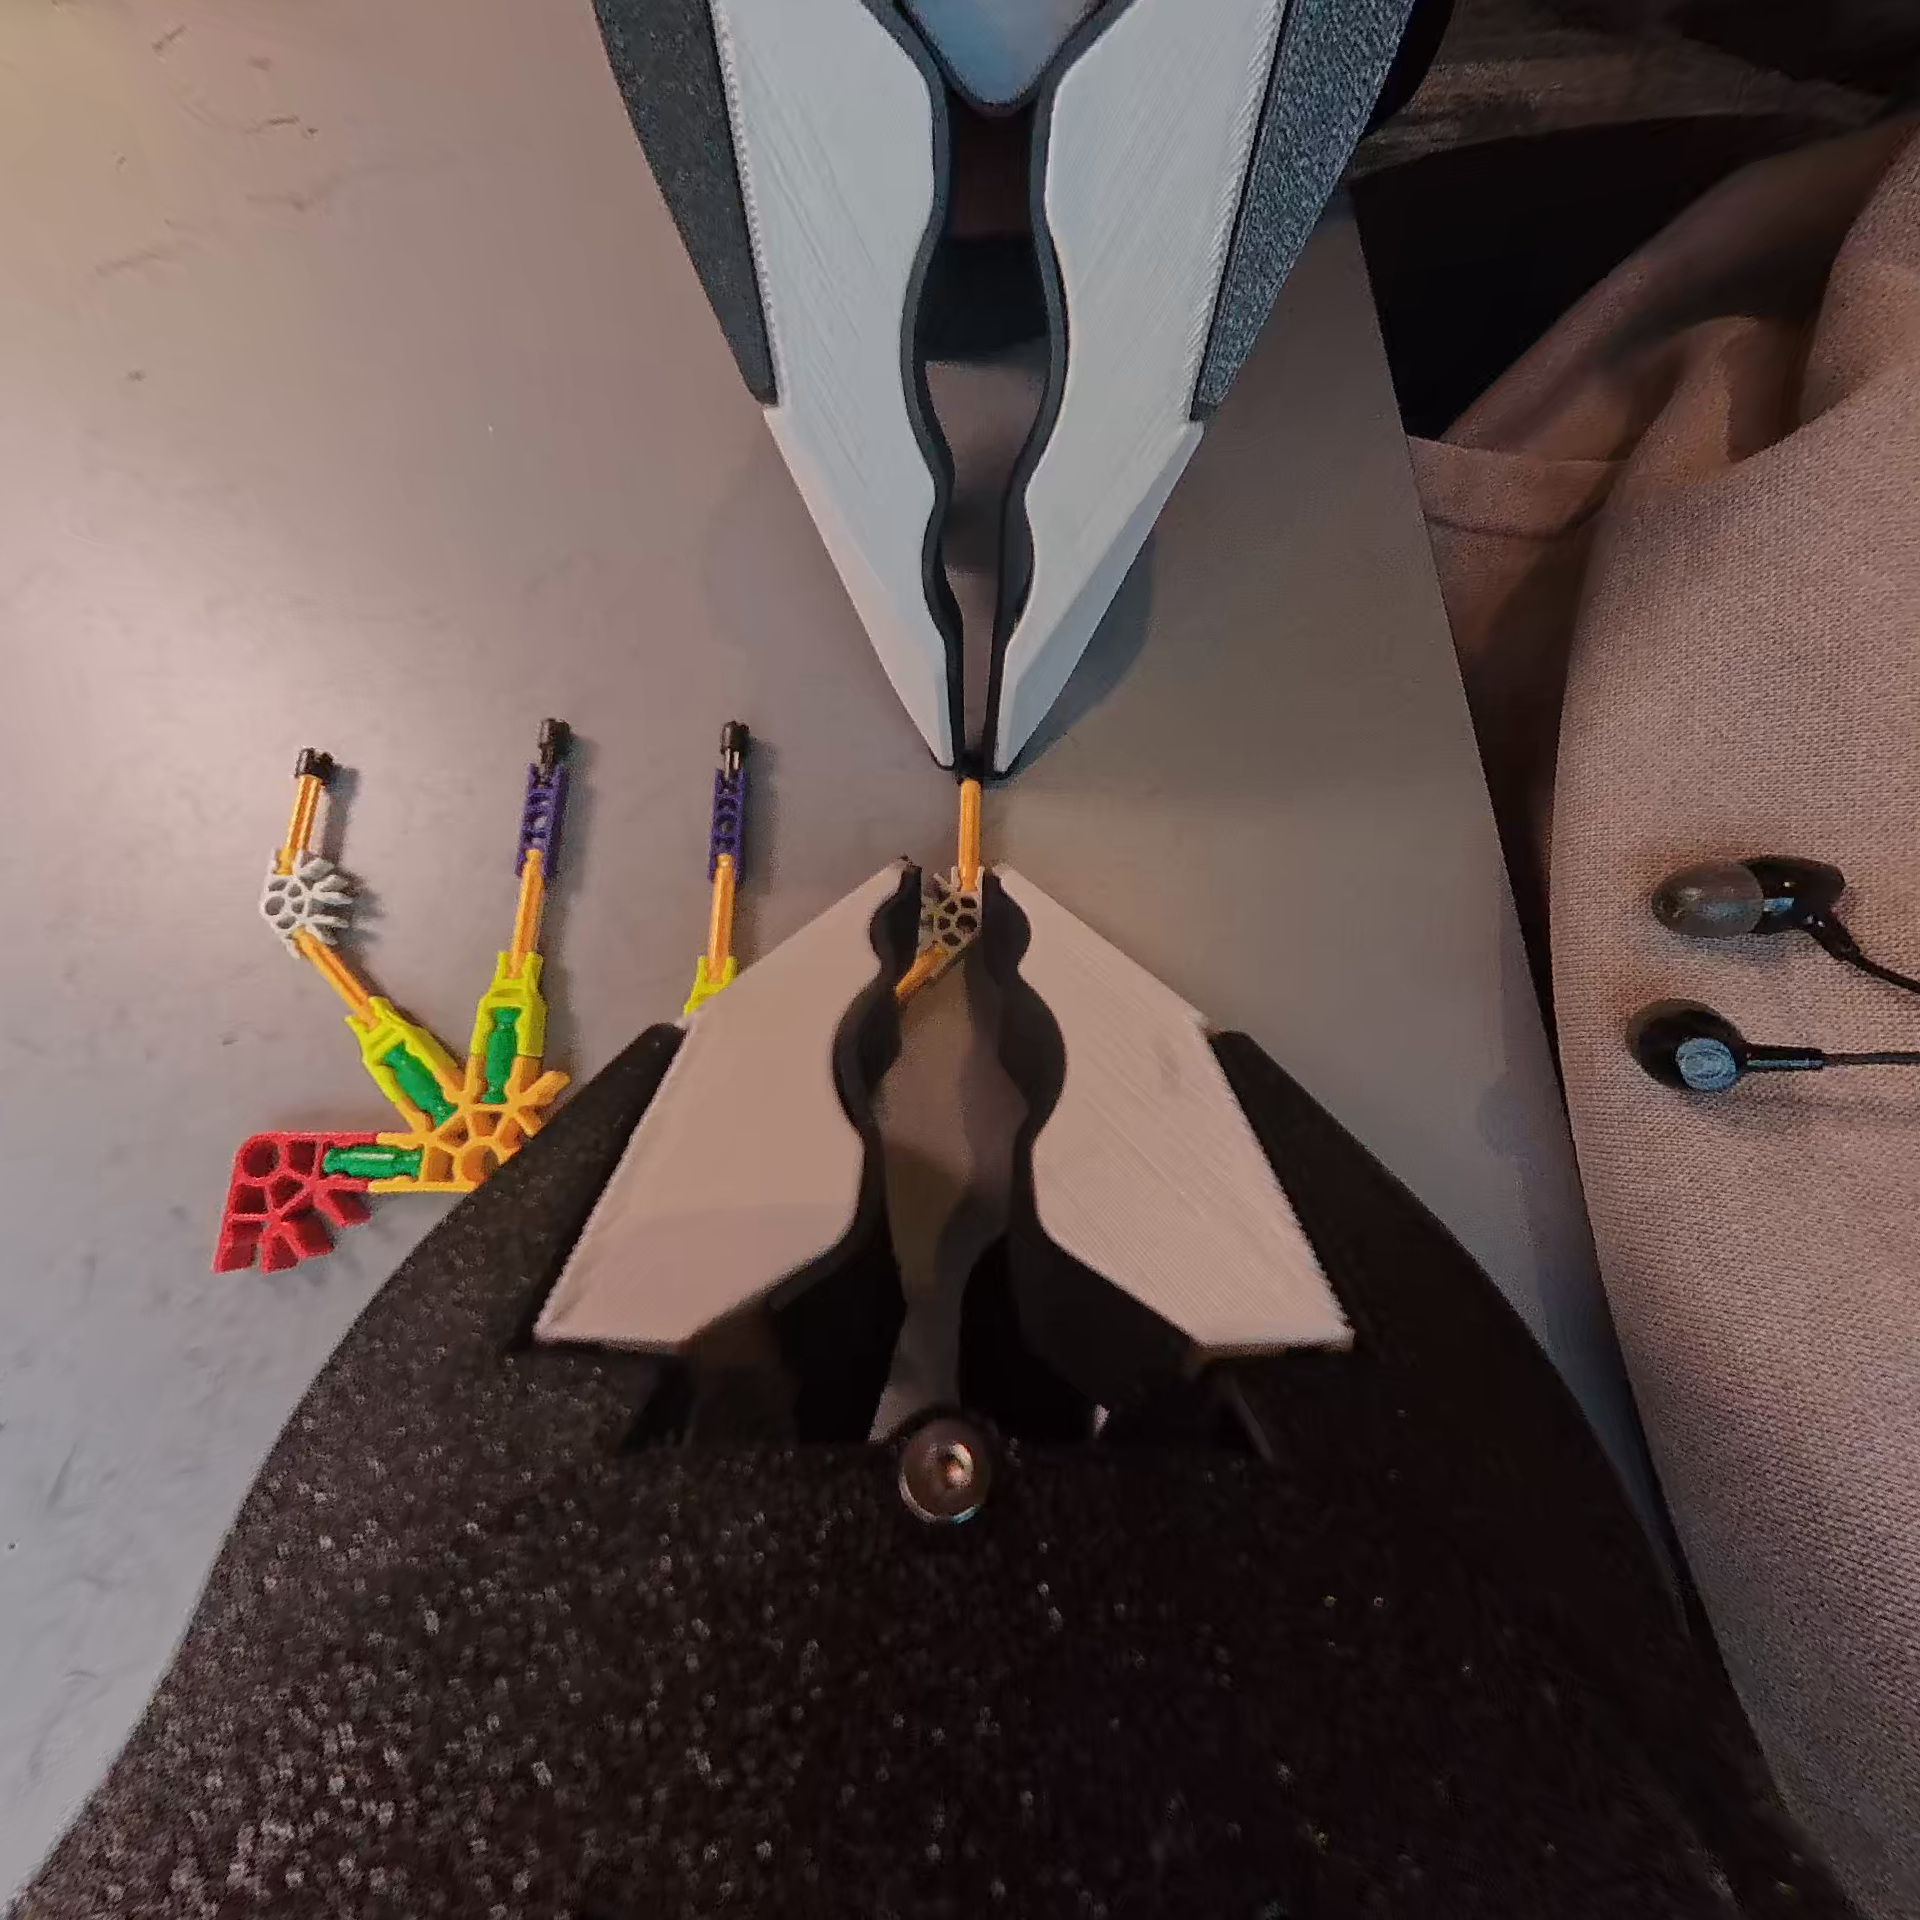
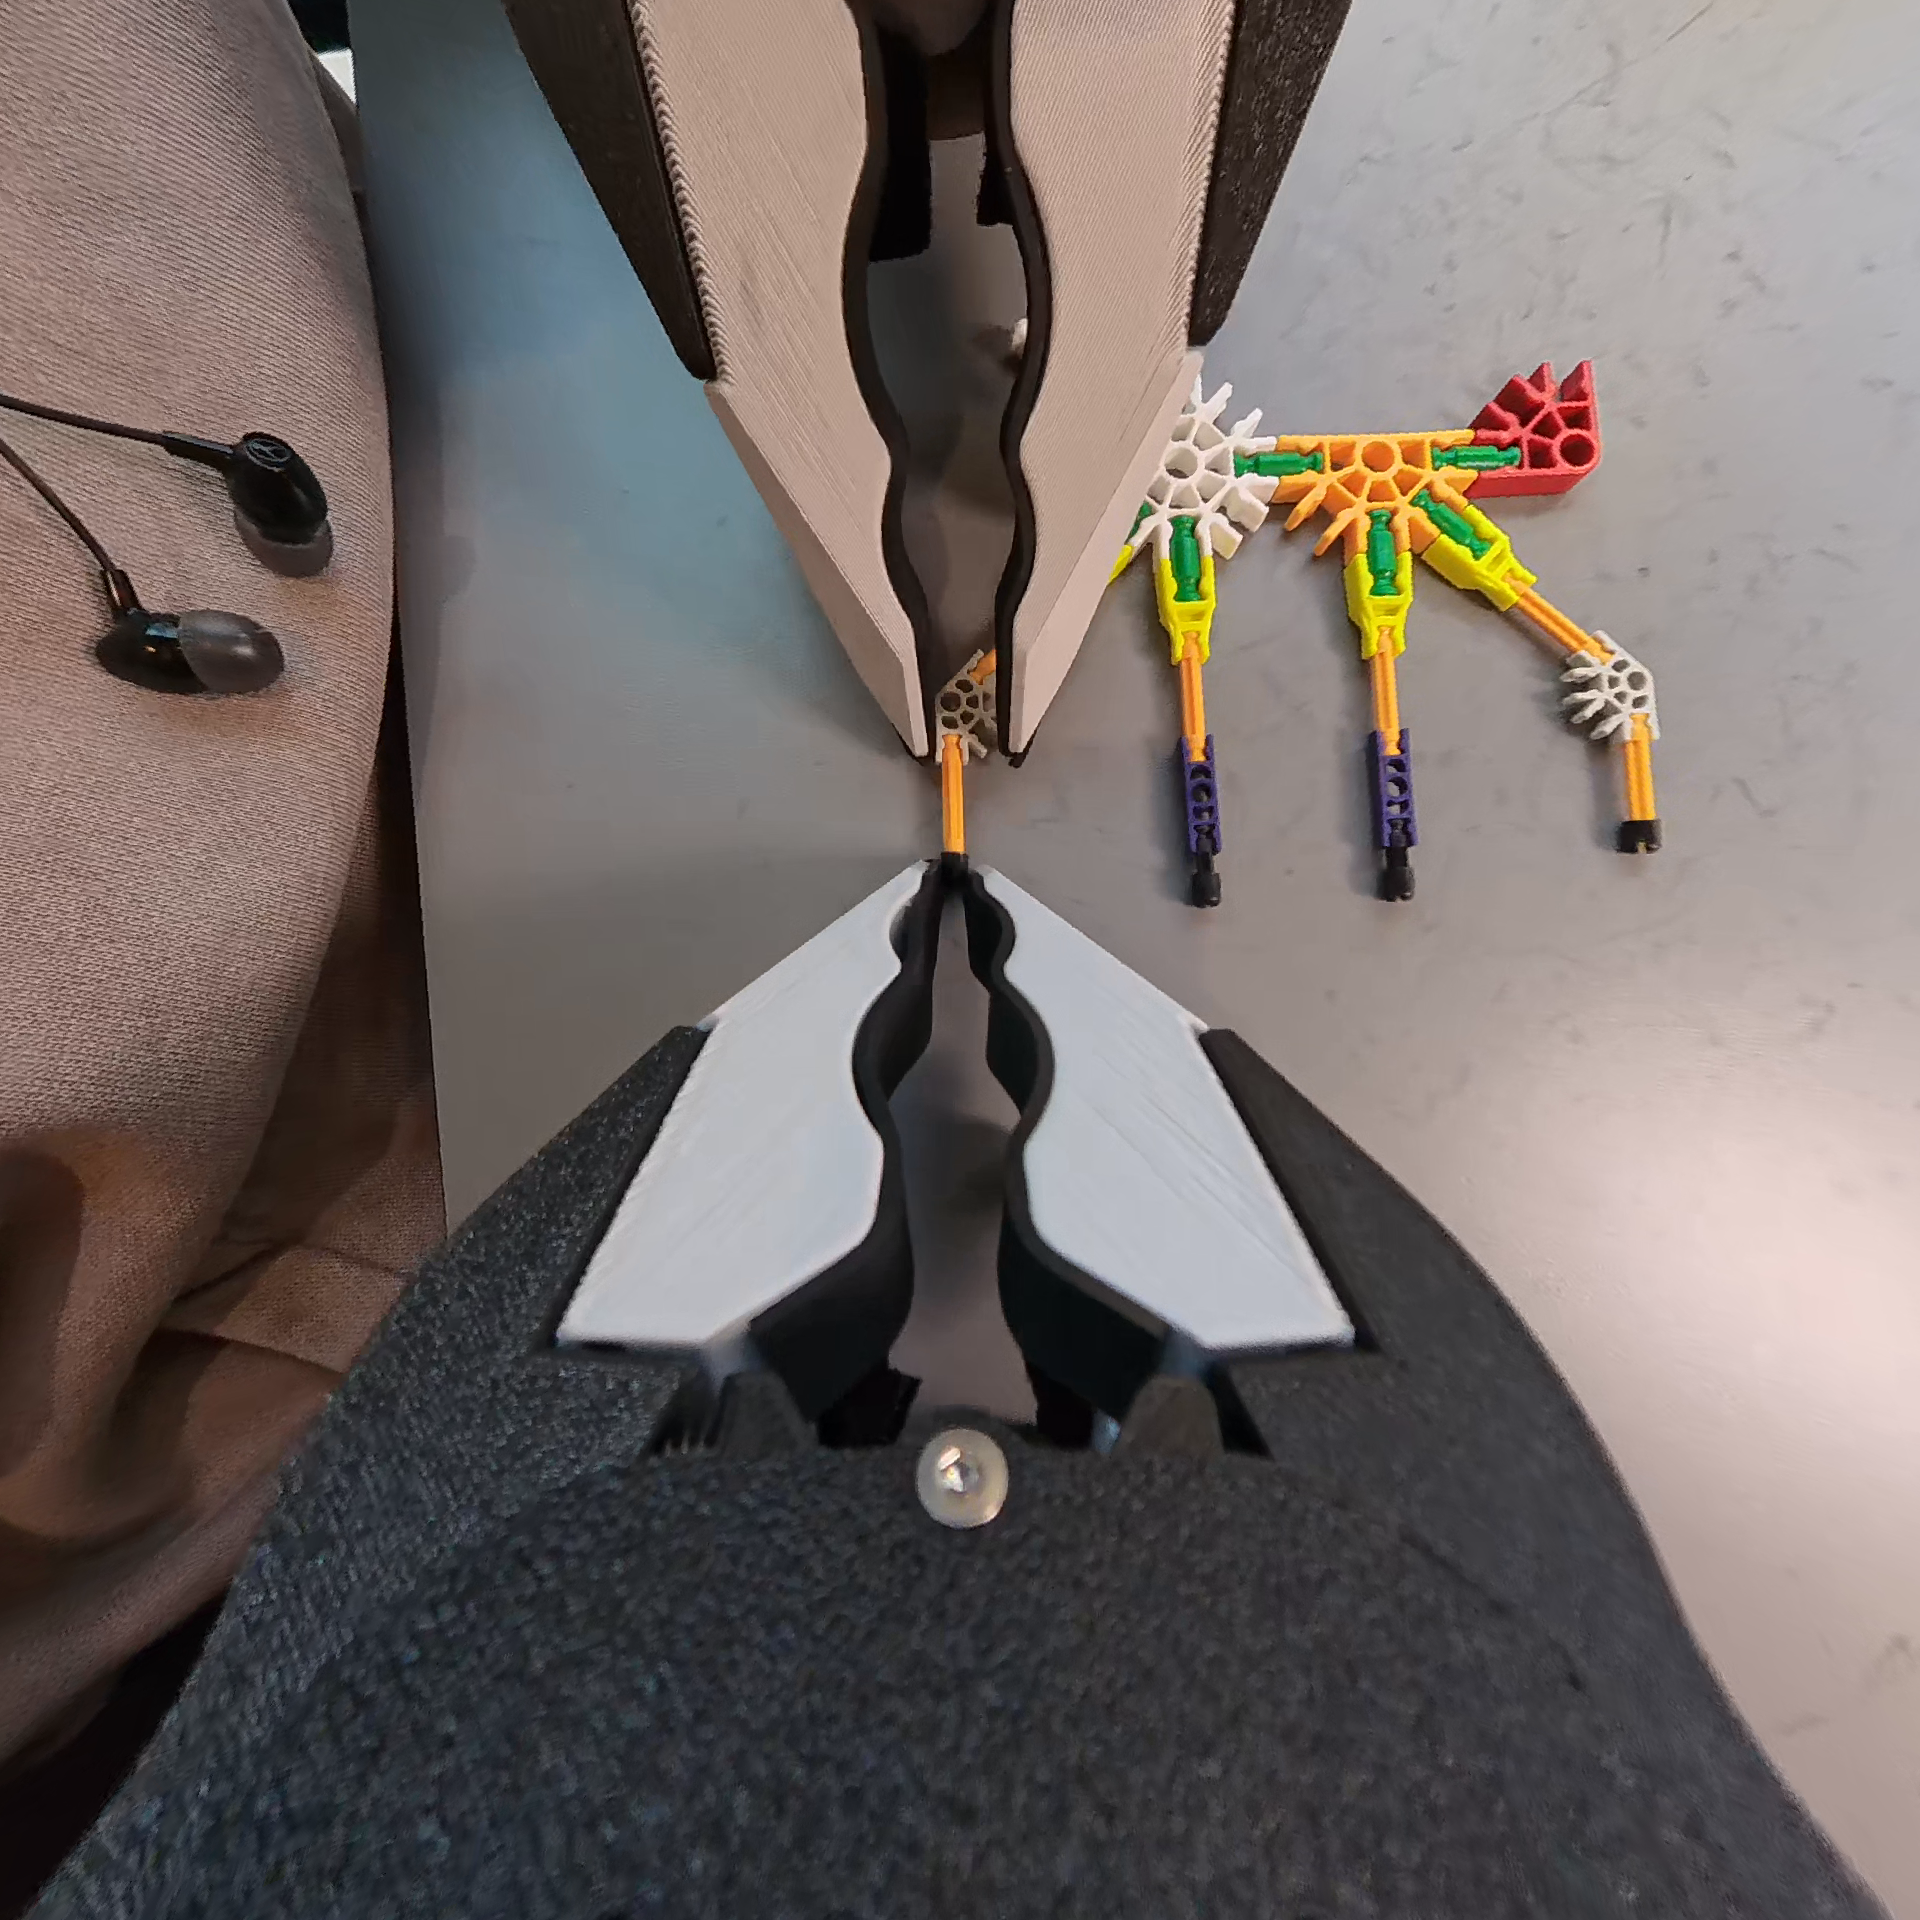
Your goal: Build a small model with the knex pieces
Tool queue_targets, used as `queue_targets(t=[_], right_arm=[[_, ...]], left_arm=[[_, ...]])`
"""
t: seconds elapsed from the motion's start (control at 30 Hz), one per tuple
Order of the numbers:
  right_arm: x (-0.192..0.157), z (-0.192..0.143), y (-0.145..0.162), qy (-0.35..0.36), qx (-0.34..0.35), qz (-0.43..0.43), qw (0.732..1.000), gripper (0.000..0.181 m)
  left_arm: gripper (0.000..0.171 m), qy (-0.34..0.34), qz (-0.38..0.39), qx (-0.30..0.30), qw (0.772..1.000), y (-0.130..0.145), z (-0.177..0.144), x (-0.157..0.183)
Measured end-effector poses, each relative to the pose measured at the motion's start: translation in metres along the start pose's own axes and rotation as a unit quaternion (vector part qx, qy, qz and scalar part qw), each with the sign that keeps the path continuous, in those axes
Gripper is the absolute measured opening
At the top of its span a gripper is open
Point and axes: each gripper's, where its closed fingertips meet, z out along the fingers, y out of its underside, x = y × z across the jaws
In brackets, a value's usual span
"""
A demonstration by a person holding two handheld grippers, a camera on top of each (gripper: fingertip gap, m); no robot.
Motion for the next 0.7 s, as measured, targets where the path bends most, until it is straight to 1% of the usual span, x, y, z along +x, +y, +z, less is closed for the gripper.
queue_targets(t=[0.2, 0.23, 0.6, 0.63, 0.7], right_arm=[[0.0002, 0.0005, -0.0012, -0.005, -0.002, -0.016, 1.0, 0.003], [0.0002, 0.0007, -0.0017, -0.004, -0.003, -0.018, 1.0, 0.002], [-0.0008, 0.003, -0.0056, -0.007, 0.004, -0.013, 1.0, 0.001], [-0.0038, 0.006, -0.0092, -0.012, 0.01, -0.01, 1.0, 0.001], [-0.0039, 0.0061, -0.0091, -0.006, -0.001, -0.014, 1.0, 0.001]], left_arm=[[0.01, 0.001, 0.002, 0.003, 1.0, -0.0007, 0.0009, 0.001], [0.007, 0.003, 0.003, 0.003, 1.0, -0.0007, 0.0014, 0.0021], [0.006, 0.005, -0.012, 0.008, 1.0, -0.0031, 0.0043, 0.0034], [0.0, 0.007, -0.011, 0.014, 1.0, -0.0063, 0.0063, 0.0065], [0.0, -0.004, 0.005, 0.004, 1.0, -0.0078, 0.0076, 0.0079]])
